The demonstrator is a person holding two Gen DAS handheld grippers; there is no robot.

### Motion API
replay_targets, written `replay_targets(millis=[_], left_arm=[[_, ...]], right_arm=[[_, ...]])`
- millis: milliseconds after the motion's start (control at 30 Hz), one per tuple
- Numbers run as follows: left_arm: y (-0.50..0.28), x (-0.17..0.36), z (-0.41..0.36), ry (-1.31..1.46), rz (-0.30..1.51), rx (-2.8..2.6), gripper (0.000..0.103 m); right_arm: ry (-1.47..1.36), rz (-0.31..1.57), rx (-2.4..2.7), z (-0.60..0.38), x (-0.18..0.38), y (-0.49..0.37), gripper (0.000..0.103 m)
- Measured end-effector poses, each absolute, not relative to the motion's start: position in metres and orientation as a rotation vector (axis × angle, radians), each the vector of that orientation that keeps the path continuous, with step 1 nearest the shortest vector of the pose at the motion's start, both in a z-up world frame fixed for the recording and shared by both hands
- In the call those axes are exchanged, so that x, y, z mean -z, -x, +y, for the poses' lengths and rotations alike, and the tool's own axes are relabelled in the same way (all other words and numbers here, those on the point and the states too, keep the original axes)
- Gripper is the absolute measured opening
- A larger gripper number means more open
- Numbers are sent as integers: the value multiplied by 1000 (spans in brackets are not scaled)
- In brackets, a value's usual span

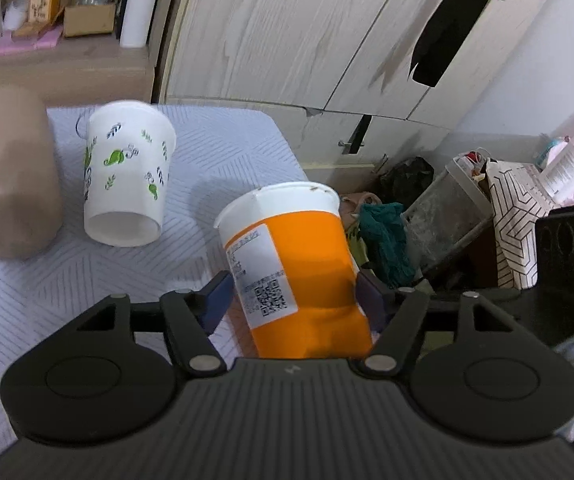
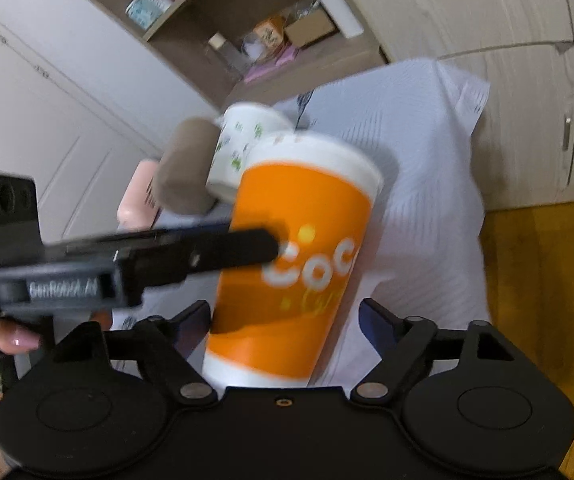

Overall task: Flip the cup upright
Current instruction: 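Lift the orange cup with the right tool and rotate it rim-up, then lower the upright orange cup onto the cloth with the right tool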

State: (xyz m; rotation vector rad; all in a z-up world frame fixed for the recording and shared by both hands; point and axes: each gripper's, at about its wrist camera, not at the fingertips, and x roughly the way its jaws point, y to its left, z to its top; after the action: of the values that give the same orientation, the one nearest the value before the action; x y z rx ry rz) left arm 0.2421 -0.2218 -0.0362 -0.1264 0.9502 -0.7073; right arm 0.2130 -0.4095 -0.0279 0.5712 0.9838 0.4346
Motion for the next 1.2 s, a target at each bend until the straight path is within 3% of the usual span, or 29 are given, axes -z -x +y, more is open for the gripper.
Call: replay_targets(millis=[67, 133, 467, 1200], left_arm=[[-247, 40, -219, 161, 976, 720, 68], [-250, 44, -215, 200, 999, 733, 67], [-224, 42, -196, 171, 965, 792, 66], [-149, -20, -41, 114, 613, 684, 66]], right_arm=[[-580, 969, -442, -413, 28, -215, 86], [-586, 956, -461, -413, 29, -214, 77], [-549, 955, -455, -391, 18, -190, 77], [-50, 635, -647, -237, -48, -160, 76]])
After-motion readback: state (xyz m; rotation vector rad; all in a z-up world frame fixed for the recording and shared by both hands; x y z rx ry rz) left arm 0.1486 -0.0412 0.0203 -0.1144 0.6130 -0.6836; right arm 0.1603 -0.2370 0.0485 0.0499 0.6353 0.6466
